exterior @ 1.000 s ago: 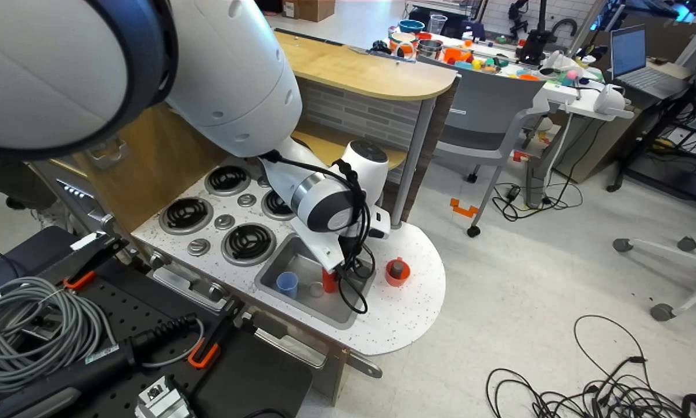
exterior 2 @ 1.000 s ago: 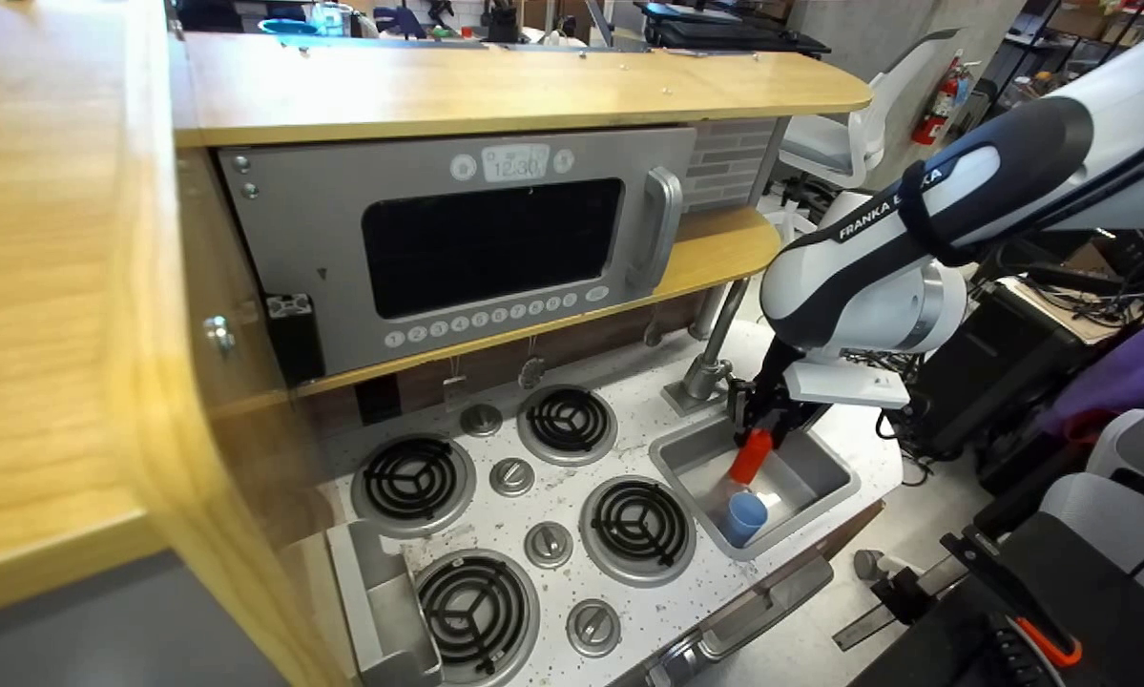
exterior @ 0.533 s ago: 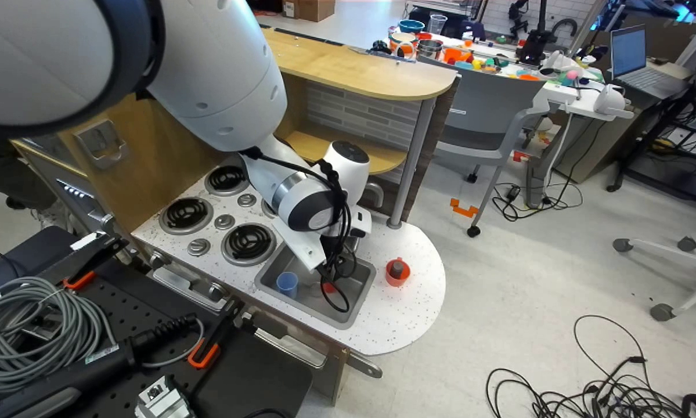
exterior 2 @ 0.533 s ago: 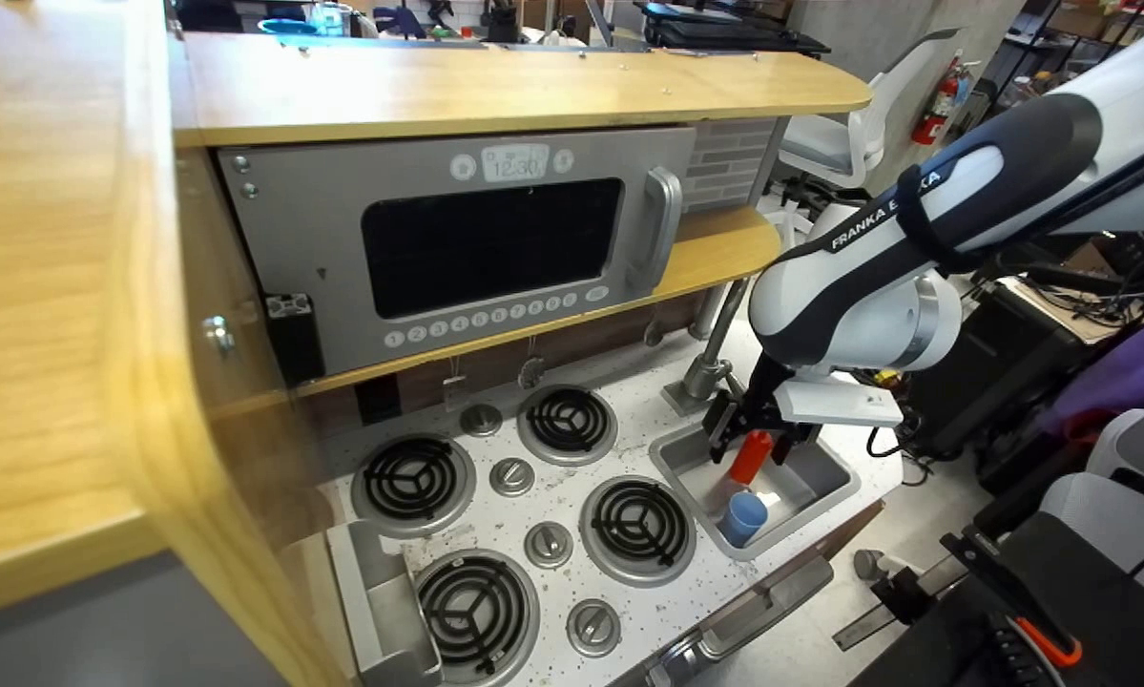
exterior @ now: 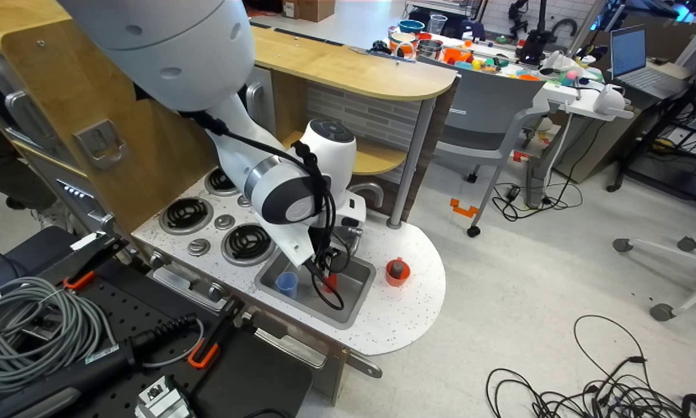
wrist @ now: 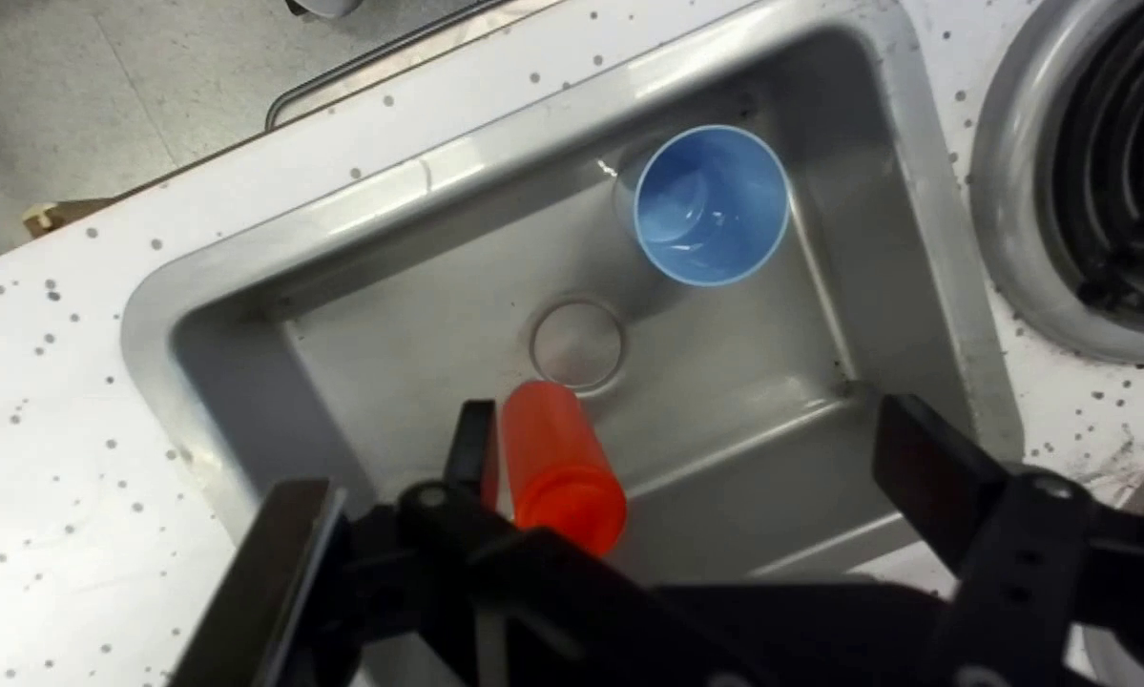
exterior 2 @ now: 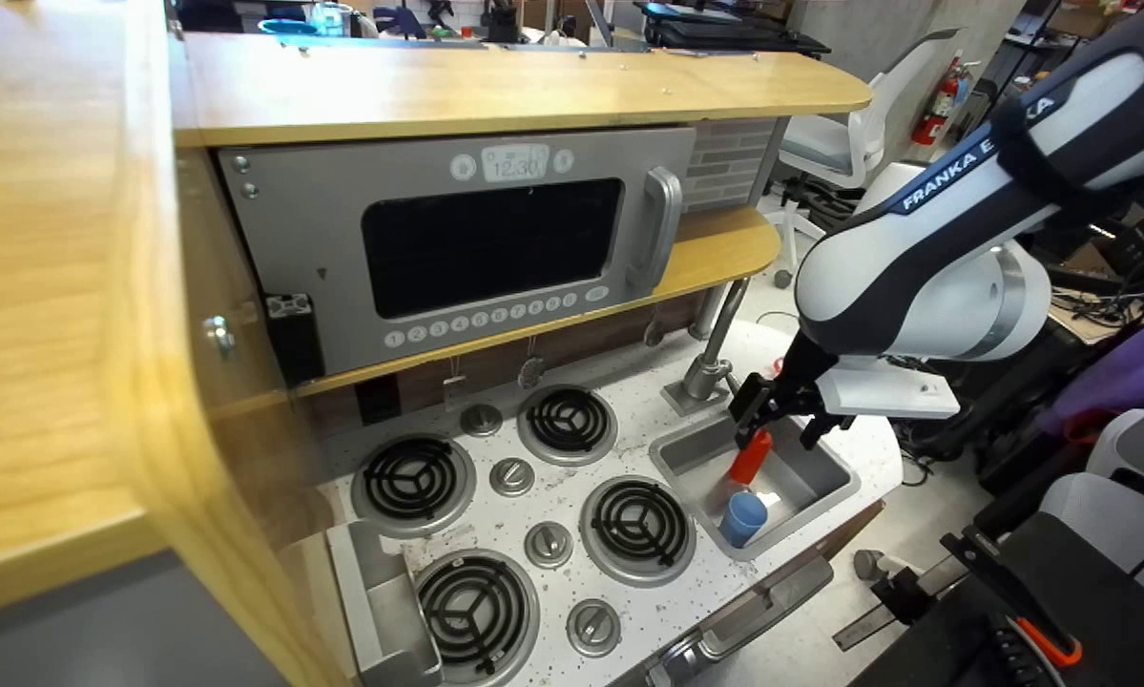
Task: Remove the red sauce bottle from the blue cup and put it in the sink, place the sauce bottle back in the blue cup
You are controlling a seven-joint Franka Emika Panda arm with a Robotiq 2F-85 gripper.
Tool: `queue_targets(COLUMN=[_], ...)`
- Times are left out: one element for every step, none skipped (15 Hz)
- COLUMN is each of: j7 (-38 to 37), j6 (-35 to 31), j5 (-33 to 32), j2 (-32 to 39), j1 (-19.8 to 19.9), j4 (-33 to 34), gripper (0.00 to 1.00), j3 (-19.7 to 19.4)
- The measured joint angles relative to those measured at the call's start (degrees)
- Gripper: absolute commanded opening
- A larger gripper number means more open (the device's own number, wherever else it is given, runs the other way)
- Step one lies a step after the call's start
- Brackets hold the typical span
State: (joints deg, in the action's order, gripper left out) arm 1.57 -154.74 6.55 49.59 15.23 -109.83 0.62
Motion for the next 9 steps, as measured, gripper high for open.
queue_targets(j7=[0.0,0.0,0.0,0.0,-0.1,-0.2,-0.4,-0.5,-0.6], j6=[-0.2,-0.3,-0.3,-0.3,-0.3,-0.3,-0.3,-0.3,-0.3], j5=[-0.3,-0.7,-1.2,-2.1,-3.1,-4.1,-5.3,-6.5,-7.6], j2=[-0.7,-1.1,-1.3,-1.3,-1.3,-1.2,-1.1,-0.9,-0.7], j1=[-0.4,-1.1,-1.9,-3.0,-4.0,-5.1,-6.1,-6.9,-7.6], j4=[-0.4,-0.5,-0.4,-0.4,-0.4,-0.4,-0.4,-0.4,-0.4], gripper=[1.0,1.0,1.0,1.0,1.0,1.0,1.0,1.0,1.0], j3=[-0.7,-1.5,-2.5,-3.7,-5.0,-6.3,-7.4,-8.4,-9.2])
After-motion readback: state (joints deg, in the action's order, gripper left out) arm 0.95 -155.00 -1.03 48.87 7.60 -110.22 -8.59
